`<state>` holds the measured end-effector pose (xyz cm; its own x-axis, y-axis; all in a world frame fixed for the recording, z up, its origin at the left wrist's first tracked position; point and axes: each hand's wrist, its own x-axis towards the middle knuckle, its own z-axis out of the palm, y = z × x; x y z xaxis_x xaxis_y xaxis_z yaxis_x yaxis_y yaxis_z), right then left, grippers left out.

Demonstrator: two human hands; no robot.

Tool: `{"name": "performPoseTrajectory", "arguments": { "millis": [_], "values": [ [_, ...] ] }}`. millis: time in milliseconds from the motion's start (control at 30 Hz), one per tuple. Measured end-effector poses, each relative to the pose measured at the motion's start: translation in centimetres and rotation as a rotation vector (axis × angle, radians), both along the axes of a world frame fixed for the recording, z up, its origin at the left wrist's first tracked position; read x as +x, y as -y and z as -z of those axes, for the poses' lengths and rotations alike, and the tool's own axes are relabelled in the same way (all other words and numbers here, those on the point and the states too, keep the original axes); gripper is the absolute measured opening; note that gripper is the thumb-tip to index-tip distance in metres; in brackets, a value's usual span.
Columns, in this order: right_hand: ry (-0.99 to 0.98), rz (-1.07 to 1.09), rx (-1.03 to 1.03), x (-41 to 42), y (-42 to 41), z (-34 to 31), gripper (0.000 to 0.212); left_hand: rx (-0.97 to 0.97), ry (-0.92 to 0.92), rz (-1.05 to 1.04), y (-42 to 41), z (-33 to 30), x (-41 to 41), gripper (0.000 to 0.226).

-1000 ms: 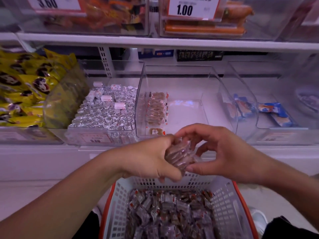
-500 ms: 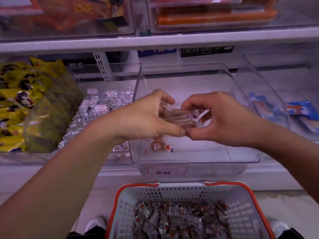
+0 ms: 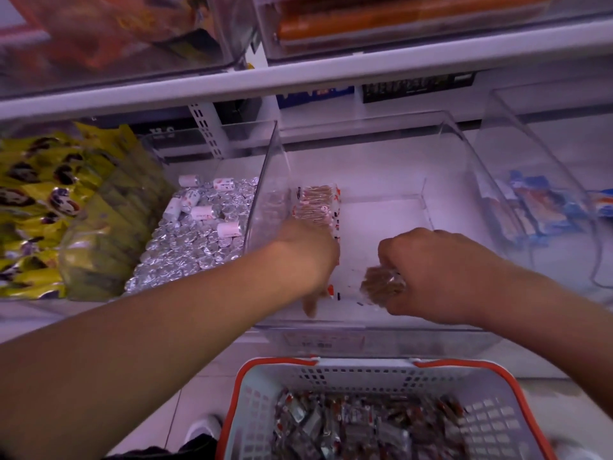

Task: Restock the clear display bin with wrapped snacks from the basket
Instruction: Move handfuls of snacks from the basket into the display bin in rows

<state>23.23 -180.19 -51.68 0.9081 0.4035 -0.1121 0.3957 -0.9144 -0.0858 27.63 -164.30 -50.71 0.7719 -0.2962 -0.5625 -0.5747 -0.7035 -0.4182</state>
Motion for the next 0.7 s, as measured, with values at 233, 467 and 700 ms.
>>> {"name": "performPoseTrajectory", "arguments": {
  "millis": [233,467,700],
  "values": [
    [-0.132,0.017,-0.038,0.5,0.1,-0.1,0.040,-0.133,0.233,0.146,-1.1,0.0,0.5,0.013],
    [-0.219,-0.028,0.035,1.2,-1.3,0.3,0.041,-0.199,0.321,0.148,-2.1,-0.3,2.4,0.024],
    [-0.212,0.008,0.123,1.7,-4.1,1.7,0.036,-0.165,0.227,0.094,-2.4,-0.6,2.3,0.038]
  ]
}}
